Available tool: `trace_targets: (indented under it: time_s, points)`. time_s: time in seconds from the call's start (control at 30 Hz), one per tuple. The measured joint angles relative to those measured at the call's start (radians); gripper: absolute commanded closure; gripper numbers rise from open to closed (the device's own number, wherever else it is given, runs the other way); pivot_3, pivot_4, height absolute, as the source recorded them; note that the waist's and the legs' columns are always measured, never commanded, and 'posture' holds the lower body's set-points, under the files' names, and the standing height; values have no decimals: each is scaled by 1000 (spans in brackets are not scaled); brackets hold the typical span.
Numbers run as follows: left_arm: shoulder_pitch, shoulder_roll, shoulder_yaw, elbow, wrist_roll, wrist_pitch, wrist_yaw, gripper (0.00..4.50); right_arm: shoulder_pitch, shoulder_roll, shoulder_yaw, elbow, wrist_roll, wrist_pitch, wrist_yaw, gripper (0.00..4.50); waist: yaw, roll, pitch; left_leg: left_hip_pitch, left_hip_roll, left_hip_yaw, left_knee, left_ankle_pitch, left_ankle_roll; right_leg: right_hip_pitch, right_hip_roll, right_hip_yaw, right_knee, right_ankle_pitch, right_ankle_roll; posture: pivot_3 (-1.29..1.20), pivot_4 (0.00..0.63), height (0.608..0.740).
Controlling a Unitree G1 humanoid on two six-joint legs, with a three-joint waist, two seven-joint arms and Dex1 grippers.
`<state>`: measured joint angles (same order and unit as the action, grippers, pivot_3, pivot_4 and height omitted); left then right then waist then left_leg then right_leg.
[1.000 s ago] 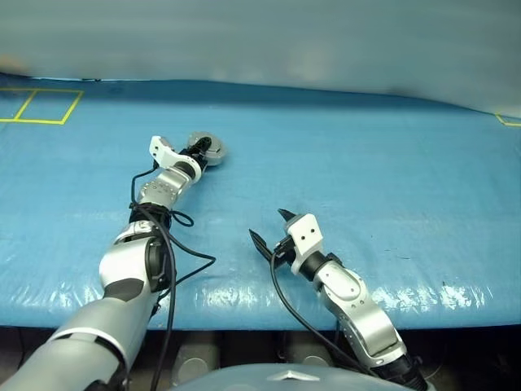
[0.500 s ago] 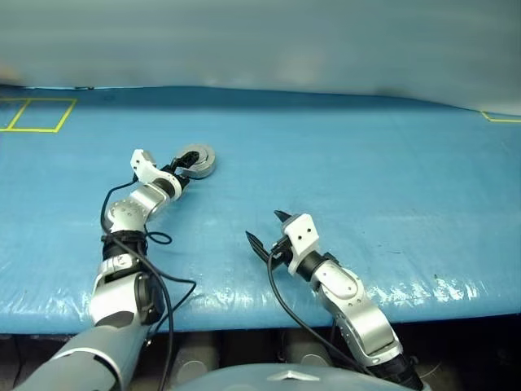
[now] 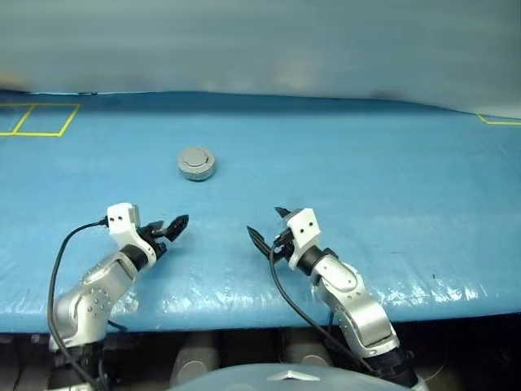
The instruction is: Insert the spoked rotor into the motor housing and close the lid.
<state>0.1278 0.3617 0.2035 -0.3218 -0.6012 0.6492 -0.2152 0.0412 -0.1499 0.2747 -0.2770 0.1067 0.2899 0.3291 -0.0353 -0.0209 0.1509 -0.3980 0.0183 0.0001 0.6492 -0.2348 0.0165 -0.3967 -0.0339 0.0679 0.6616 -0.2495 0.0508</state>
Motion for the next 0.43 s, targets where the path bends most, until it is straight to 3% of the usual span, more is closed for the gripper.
trace_targets:
  time_s: [0.2, 0.43]
  points:
    - [107, 3, -140, -35, 394, -394, 44, 17, 24, 1, -14, 1, -1, -54, 2, 0, 17, 0, 0, -13, 0, 0, -1, 0, 0, -7, -1, -1, -1, -1, -1, 0, 150, 740]
    - [140, -79, -170, -38, 478, -541, 59, 17, 49, 0, -17, 1, 0, -92, 16, 0, 18, 0, 0, -17, 0, 1, -1, 0, 2, -12, 4, -3, 0, 1, 2, 0, 150, 740]
